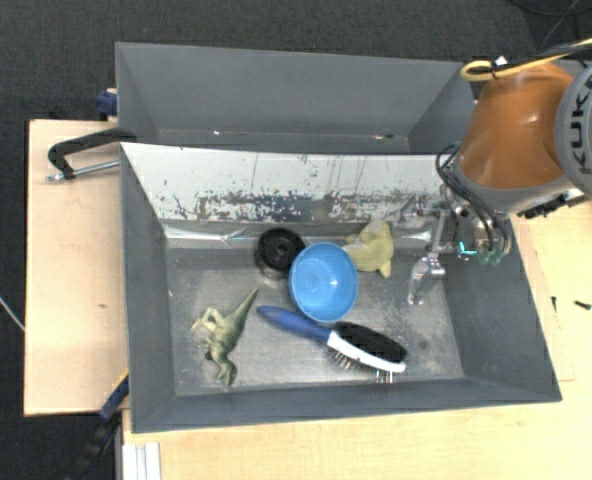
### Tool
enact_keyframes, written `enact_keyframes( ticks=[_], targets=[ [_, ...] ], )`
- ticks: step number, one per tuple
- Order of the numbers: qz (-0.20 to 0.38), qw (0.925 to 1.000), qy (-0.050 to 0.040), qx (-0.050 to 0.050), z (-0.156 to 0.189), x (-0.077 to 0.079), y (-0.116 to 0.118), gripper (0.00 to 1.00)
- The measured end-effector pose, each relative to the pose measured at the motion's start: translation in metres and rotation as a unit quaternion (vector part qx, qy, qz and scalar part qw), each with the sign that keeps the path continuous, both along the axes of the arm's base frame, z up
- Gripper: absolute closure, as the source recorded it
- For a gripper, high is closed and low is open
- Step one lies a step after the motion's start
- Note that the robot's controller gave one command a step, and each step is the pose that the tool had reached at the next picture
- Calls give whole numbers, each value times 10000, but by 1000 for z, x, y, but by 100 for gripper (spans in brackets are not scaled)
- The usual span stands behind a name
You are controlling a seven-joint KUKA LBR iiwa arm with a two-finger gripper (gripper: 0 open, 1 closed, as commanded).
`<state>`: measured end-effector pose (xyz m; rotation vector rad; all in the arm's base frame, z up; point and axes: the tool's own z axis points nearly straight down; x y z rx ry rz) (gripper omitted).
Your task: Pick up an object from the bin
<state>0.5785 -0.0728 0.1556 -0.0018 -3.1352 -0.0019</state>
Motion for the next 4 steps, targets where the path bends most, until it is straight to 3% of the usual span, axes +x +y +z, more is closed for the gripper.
enact_keyframes(
  ticks=[1,2,3,4],
  targets=[
    [405,9990,-187,-21,-78,-67,44,0],
    [697,9974,-190,2,-64,-71,113,0],
    [-498,9987,-71,9,-45,-48,167,0],
    [-405,9991,-76,-50,-56,-40,191,0]
  ],
)
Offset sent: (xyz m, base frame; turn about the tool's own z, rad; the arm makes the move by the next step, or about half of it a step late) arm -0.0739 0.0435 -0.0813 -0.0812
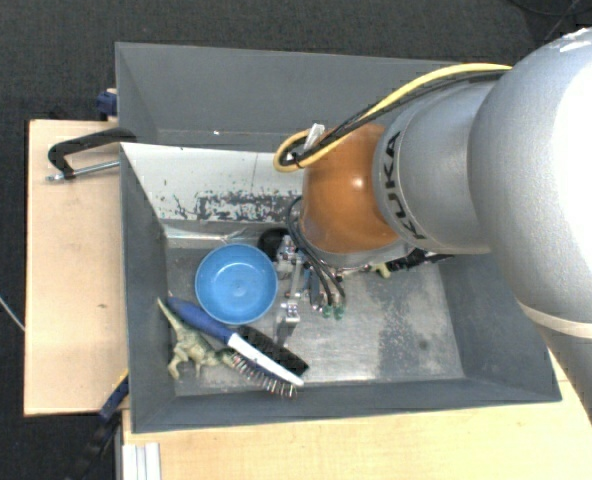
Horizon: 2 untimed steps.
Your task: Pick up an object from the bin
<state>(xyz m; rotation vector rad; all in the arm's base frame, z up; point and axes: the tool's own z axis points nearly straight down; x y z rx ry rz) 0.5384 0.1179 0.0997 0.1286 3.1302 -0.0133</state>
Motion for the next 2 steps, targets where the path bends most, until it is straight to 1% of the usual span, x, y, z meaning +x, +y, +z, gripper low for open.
enact_keyframes(
  ticks=[1,2],
  targets=[
    [232,9997,-72,-29,-15,15,19,0],
    [312,9995,21,51,-20,8,34,100]
  ],
)
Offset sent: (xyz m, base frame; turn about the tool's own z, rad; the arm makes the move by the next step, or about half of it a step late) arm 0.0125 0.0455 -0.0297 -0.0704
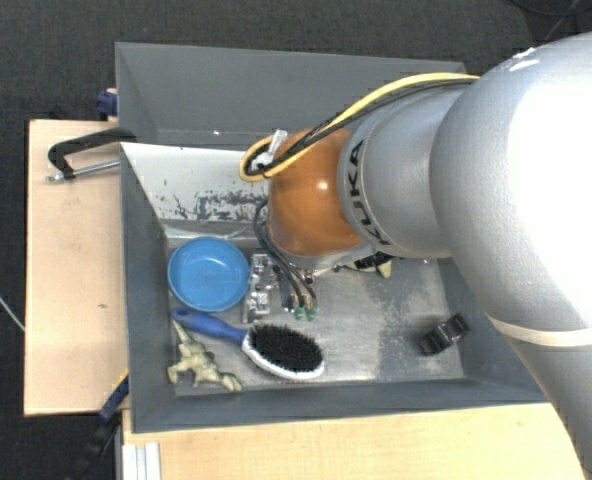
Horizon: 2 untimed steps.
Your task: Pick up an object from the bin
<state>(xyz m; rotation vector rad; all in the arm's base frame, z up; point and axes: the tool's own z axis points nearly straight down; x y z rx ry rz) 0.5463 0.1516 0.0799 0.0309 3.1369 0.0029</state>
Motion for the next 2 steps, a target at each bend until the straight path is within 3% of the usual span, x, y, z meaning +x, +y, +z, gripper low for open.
enact_keyframes(
  ticks=[1,2],
  targets=[
    [-118,9999,-41,5,85,2,-21,100],
    [-108,9999,0,0,81,0,-20,0]
  ],
)
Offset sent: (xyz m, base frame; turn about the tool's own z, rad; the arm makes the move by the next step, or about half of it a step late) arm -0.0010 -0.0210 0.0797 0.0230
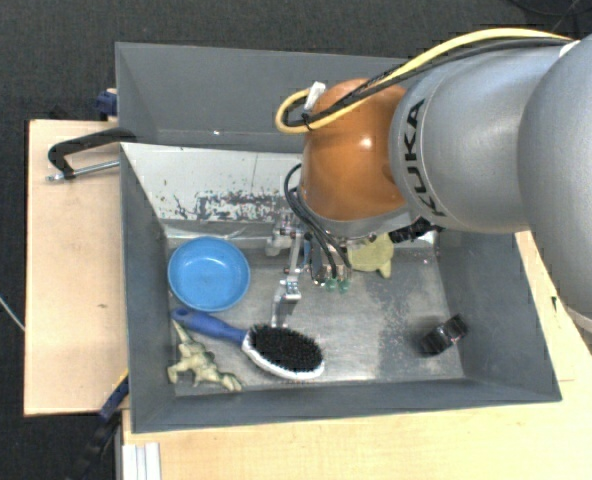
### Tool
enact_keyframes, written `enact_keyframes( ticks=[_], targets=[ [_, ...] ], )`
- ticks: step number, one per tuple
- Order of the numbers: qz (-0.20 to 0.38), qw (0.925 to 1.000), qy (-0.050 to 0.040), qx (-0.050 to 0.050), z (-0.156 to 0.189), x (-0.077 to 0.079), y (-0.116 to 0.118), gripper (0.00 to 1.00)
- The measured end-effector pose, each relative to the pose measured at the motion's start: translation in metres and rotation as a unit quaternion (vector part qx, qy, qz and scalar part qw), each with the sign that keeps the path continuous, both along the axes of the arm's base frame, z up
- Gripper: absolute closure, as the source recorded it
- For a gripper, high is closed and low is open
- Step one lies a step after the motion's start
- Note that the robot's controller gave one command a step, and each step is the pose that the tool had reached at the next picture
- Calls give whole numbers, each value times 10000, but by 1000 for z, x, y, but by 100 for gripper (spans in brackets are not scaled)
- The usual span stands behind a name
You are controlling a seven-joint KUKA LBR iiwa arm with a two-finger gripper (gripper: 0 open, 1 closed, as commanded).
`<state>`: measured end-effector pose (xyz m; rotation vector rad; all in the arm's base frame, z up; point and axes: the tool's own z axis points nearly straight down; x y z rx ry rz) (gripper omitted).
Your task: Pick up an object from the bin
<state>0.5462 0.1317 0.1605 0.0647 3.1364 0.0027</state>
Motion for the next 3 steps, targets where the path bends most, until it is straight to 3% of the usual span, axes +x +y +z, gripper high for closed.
enact_keyframes(
  ticks=[1,2,3],
  targets=[
    [-185,9998,-10,20,-90,-43,31,0],
    [-198,9998,-24,20,-87,-41,30,100],
    [83,10000,-41,14,107,-36,26,100]
  ],
)
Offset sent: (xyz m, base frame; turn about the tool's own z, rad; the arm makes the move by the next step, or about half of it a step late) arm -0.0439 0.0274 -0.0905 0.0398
